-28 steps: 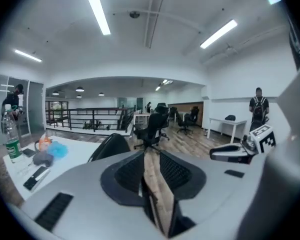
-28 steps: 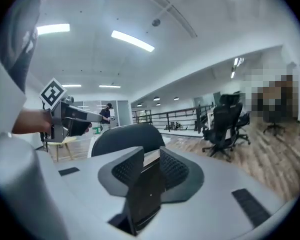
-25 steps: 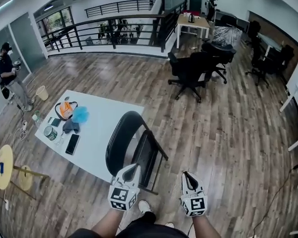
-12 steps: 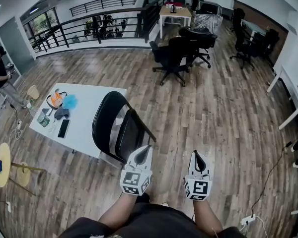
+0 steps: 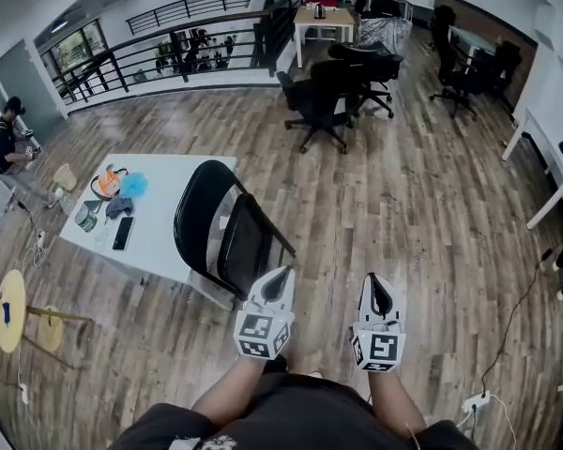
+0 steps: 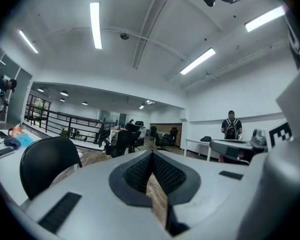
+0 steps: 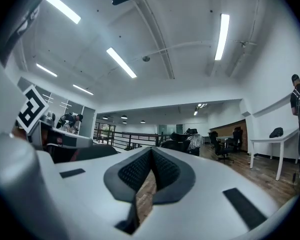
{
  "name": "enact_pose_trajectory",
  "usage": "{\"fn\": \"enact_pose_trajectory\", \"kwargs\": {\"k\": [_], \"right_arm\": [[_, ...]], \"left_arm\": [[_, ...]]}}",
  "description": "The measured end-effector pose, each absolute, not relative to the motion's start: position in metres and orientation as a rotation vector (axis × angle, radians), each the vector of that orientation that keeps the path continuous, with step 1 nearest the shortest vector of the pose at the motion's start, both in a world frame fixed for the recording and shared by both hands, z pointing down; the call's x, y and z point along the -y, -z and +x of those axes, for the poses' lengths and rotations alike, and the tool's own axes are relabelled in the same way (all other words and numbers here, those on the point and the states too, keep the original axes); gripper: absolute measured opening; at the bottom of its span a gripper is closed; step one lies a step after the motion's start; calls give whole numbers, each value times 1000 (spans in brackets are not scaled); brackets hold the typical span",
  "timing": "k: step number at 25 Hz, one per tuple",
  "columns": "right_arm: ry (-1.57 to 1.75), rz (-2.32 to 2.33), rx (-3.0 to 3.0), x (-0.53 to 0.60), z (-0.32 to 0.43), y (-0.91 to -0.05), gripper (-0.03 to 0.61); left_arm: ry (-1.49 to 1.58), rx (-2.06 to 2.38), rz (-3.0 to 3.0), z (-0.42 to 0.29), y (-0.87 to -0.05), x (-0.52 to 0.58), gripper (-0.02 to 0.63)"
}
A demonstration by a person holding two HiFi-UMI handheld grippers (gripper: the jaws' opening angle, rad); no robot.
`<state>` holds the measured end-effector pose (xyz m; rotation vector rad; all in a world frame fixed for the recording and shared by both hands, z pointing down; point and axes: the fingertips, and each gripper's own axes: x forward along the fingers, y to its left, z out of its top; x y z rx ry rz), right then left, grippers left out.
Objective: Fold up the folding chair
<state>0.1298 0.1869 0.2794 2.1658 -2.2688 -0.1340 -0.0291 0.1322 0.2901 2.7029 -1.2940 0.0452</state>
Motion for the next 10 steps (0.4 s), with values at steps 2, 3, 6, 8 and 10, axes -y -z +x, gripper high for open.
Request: {"fn": "enact_pose_trajectory", "kwargs": {"k": [2,3,6,8,10], "right_arm": [[141,2161,2286,-188,125,-274,14],[137,2159,2288,-188,123,-273,14],[76,2182,2292,-192,126,-276,14],[42,2207,2284,-199,131,-280,14],[25,2225,2273,-207,136,-284,14]], "left_arm": [[-49,1291,2706,-28,-286,-131,5],[-51,1291,2706,-28,-284,-131,5],[-75,1283,2713,-26,-284,-136,5],[-92,1281,2720,-25,-286,-144,5],[-100,1283,2724,-25,-289,-152,5]]}}
